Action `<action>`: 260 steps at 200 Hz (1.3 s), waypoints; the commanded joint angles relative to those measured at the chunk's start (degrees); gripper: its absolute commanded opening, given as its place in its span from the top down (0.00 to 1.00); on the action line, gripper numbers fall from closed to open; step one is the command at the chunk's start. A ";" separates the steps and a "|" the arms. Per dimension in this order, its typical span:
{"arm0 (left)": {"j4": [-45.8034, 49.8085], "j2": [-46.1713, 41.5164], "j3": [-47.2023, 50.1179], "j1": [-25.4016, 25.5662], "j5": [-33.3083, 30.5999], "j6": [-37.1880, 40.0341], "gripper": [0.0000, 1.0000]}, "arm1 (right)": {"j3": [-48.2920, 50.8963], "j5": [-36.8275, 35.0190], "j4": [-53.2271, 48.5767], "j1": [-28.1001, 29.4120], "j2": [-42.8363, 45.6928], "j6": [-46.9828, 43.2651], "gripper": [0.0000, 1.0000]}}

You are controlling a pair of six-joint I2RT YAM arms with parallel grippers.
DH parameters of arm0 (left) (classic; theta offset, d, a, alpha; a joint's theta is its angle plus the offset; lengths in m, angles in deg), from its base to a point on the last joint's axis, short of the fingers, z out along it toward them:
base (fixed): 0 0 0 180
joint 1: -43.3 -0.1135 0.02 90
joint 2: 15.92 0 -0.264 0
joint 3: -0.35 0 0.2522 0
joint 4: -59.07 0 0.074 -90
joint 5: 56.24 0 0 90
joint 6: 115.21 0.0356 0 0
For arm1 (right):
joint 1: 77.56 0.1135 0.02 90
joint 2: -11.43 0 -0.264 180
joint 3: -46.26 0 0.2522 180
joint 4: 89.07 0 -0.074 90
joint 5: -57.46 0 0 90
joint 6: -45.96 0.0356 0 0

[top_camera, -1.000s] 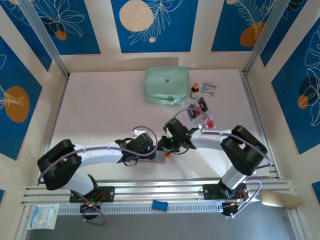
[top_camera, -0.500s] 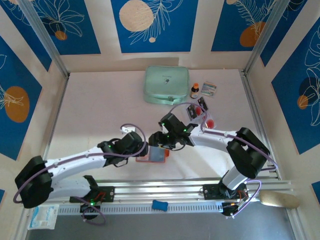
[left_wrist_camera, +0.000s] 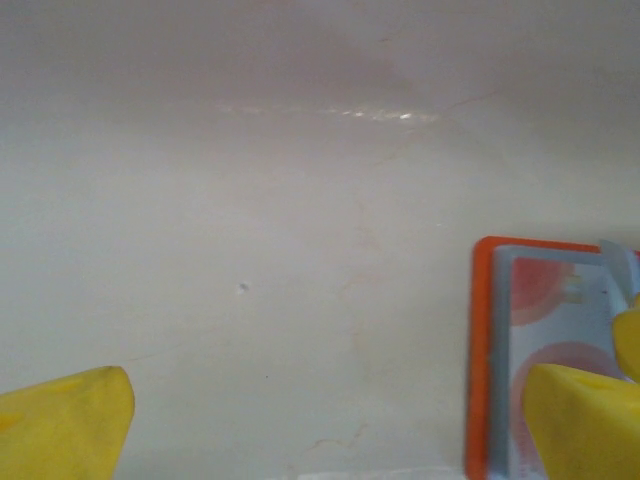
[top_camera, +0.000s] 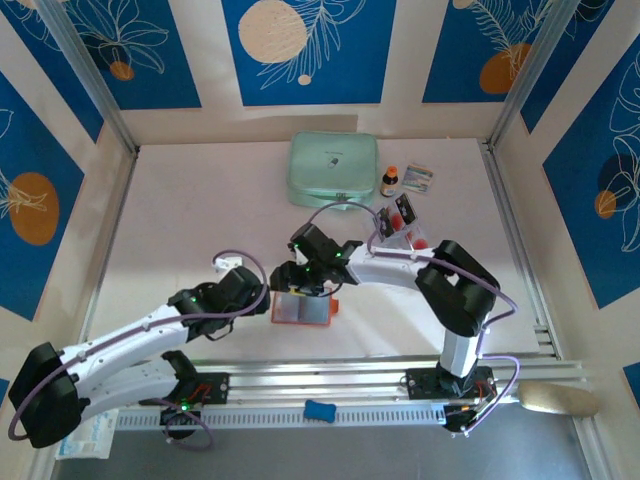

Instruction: Put the credit cards into the card holder

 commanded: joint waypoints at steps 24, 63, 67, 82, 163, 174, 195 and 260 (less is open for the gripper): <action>-5.99 -2.79 -0.99 -0.07 2.38 0.19 0.00 | -0.84 0.44 0.61 1.06 -4.81 1.95 0.40; -6.58 -2.26 -0.75 -0.24 2.50 0.09 0.00 | -0.32 0.87 -0.21 -0.22 -1.22 0.86 0.40; -6.65 -2.14 -0.68 -0.18 2.56 0.06 0.00 | -0.22 0.80 -0.31 -0.44 -0.59 0.84 0.40; -6.88 -1.42 -0.94 -0.20 2.85 0.09 0.00 | 0.86 0.43 -0.46 -1.08 2.00 0.58 0.40; -11.32 5.73 -3.74 -0.18 7.19 1.73 0.00 | 10.87 -7.23 -7.65 -4.99 15.98 -2.25 0.40; -11.68 6.94 -4.09 -0.24 7.66 2.11 0.00 | 11.51 -9.98 -10.56 -4.99 17.61 -3.48 0.40; -12.47 8.96 -4.52 -0.22 8.36 2.47 0.00 | 12.64 -15.00 -15.34 -4.91 20.11 -4.93 0.40; -14.52 13.06 -5.16 -0.24 9.95 2.20 0.00 | 17.30 -16.29 -16.15 -4.56 20.90 -4.46 0.42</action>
